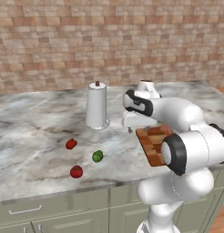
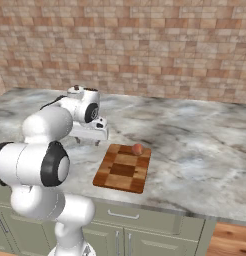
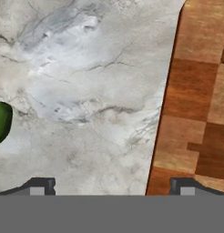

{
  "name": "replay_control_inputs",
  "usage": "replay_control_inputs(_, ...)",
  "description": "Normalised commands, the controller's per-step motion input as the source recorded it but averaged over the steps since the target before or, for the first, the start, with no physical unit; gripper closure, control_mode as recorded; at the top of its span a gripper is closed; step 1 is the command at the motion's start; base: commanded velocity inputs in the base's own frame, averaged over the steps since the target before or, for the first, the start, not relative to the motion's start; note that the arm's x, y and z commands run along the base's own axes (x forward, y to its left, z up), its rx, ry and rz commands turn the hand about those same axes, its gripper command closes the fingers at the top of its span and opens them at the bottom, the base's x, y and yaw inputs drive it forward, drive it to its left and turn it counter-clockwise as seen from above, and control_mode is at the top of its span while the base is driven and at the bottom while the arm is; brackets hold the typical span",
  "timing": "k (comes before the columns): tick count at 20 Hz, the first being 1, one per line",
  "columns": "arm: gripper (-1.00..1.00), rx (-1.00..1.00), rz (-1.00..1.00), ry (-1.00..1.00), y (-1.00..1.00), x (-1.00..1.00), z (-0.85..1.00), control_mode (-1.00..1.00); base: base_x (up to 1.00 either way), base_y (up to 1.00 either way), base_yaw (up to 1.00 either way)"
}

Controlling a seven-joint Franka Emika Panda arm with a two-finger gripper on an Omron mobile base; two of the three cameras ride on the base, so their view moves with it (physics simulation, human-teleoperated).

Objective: Place the avocado, onion, tomato, and bell pepper on the cutting board.

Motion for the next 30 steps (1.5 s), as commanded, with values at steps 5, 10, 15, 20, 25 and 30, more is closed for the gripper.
replay_control_inputs(5,-1.00,0.00,0.00,0.04,0.72,-0.30,0.16,-1.00,0.00,0.00,0.00)
replay_control_inputs(10,-1.00,0.00,-0.07,0.10,0.41,-0.42,0.30,-1.00,0.00,0.00,0.00)
replay_control_inputs(15,-1.00,0.00,-0.08,0.17,0.18,-0.23,0.32,-1.00,0.00,0.00,0.00)
replay_control_inputs(20,-1.00,0.00,-0.03,0.18,0.01,0.00,0.04,-1.00,0.00,0.00,0.00)
replay_control_inputs(25,-1.00,0.00,-0.02,0.08,0.13,0.02,-0.20,-1.00,0.00,0.00,0.00)
replay_control_inputs(30,-1.00,0.00,-0.06,-0.08,0.43,0.06,-0.47,-1.00,0.00,0.00,0.00)
